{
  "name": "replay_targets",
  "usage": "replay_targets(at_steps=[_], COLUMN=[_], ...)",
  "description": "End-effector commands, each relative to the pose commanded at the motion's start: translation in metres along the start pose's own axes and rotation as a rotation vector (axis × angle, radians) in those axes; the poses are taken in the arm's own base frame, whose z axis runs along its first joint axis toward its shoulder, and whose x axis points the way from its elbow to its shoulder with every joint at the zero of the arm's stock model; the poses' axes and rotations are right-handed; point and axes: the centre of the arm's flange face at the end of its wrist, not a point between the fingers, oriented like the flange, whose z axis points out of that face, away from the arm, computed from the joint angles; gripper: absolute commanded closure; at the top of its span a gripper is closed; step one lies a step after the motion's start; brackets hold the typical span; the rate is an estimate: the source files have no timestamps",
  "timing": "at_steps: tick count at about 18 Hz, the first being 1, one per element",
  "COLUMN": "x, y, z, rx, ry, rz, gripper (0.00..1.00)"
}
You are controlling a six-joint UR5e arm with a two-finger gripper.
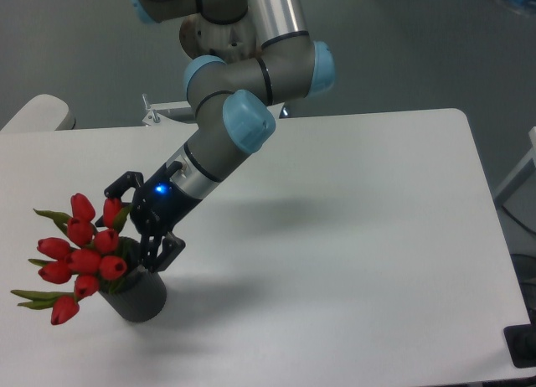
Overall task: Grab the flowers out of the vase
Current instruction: 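Close the gripper on the tulip stems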
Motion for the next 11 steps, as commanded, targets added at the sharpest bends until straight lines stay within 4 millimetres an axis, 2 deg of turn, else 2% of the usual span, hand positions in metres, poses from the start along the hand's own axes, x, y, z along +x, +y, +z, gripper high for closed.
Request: replay_targets(at_steps=[5,7,11], x=[-0.001,-0.0016,-0.0027], y=[-0.0052,-0.0039,-0.0047], z=[0.0047,0.0058,0.0045], rx=[0.001,0.0,0.001], ry=[0.005,0.007,0.004], rz=[0.0,-0.002,-0.001], gripper=[0.01,0.16,0.22])
